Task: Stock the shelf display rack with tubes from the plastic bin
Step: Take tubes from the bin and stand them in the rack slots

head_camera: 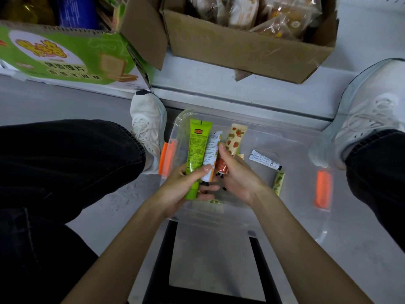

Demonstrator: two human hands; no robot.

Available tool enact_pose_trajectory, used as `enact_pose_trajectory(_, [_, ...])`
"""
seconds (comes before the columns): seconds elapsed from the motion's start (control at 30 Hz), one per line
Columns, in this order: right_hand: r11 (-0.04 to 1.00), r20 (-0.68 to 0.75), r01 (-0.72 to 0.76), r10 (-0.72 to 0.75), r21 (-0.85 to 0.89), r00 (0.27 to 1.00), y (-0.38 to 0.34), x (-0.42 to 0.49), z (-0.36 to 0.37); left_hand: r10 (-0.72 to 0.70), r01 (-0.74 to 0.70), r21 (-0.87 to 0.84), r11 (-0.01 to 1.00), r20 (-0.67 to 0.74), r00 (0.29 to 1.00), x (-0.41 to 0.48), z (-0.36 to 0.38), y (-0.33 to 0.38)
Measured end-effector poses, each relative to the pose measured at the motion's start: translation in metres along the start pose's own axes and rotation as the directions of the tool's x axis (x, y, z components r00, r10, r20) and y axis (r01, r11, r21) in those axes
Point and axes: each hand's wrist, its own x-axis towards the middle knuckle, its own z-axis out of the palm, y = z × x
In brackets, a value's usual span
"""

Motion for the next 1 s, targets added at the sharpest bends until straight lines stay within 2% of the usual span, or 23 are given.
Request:
enact_pose_trajectory(0.07, [0.999, -0.024, 0.042, -0.043, -0.024, 0.999, 0.001, 0.001, -0.003, 0.032, -0.032, -0.005, 0.999, 0.004, 0.999, 0.001, -0.002, -0.001])
enact_pose_trajectory(0.17, [0.983, -0.093, 0.104, -0.119, -0.149, 0.989, 0.005, 0.000, -0.011, 0.090, -0.091, -0.011, 0.996, -0.042, 0.995, 0.003, -0.005, -0.001])
enact_pose_trajectory(0.3, [0.973, -0.157, 0.088, -0.123, -0.213, 0.980, 0.010, -0.001, -0.016, 0.115, -0.118, -0.016, 0.993, -0.106, 0.988, 0.008, -0.012, -0.003])
enact_pose_trajectory(0.4, [0.983, -0.166, 0.056, -0.085, -0.173, 0.982, 0.010, 0.001, -0.013, 0.112, -0.117, -0.047, 0.992, -0.097, 0.989, 0.010, -0.014, -0.003])
enact_pose_trajectory(0.5, [0.999, -0.134, 0.038, -0.035, 0.017, 0.990, 0.011, 0.005, -0.008, 0.124, -0.133, -0.085, 0.987, -0.103, 0.987, 0.011, -0.015, -0.004])
enact_pose_trajectory(0.57, [0.995, -0.103, 0.055, -0.046, 0.084, 0.994, 0.010, 0.005, -0.005, 0.151, -0.159, -0.082, 0.984, -0.099, 0.984, 0.012, -0.015, -0.005])
enact_pose_trajectory(0.67, [0.996, -0.111, 0.072, -0.066, 0.054, 0.992, 0.009, 0.004, -0.004, 0.167, -0.178, -0.092, 0.980, -0.112, 0.979, 0.012, -0.017, -0.007])
enact_pose_trajectory(0.77, [0.996, -0.182, 0.088, -0.088, -0.011, 0.979, 0.009, 0.002, -0.004, 0.171, -0.184, -0.106, 0.977, -0.118, 0.978, 0.012, -0.018, -0.009])
enact_pose_trajectory(0.87, [0.993, -0.223, 0.114, -0.111, -0.001, 0.968, 0.010, 0.002, -0.001, 0.176, -0.188, -0.109, 0.976, -0.117, 0.977, 0.013, -0.019, -0.011])
enact_pose_trajectory(1.0, [0.988, -0.214, 0.146, -0.154, -0.056, 0.965, 0.010, 0.002, 0.007, 0.193, -0.202, -0.083, 0.976, -0.098, 0.976, 0.013, -0.018, -0.014])
